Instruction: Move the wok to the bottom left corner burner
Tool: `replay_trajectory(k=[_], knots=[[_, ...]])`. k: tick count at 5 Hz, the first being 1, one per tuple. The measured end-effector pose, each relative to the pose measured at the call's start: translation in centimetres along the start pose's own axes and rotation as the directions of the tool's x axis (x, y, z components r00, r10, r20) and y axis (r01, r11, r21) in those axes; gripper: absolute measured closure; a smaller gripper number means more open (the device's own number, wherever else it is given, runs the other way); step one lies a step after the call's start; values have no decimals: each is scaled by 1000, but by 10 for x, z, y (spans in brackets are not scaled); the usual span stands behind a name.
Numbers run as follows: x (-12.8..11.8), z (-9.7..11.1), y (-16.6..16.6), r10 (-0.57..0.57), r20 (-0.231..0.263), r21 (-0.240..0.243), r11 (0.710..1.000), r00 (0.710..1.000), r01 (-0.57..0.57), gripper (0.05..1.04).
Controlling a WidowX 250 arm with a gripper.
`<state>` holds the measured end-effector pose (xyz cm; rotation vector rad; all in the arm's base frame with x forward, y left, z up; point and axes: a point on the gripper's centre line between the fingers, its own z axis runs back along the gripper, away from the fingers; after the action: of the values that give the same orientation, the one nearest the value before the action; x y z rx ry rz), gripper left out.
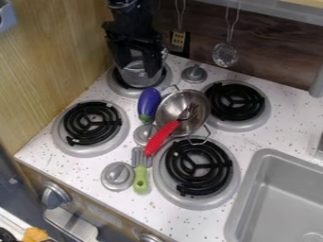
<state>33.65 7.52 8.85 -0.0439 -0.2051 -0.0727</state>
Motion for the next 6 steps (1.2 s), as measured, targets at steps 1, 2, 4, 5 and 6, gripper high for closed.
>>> replay_trajectory(k=[1, 2, 4, 5, 6], knots=[[-5, -11, -1, 6, -35, -12, 1000, 999, -7, 83], [-2, -20, -15, 21, -58, -25, 999, 998, -23, 83], [-1, -22, -58, 99, -17, 37, 995, 995, -98, 83], [5, -25, -88, 139, 27, 90, 986, 990, -141, 83], [14, -38, -94, 129, 102, 111, 984, 986, -140, 83]])
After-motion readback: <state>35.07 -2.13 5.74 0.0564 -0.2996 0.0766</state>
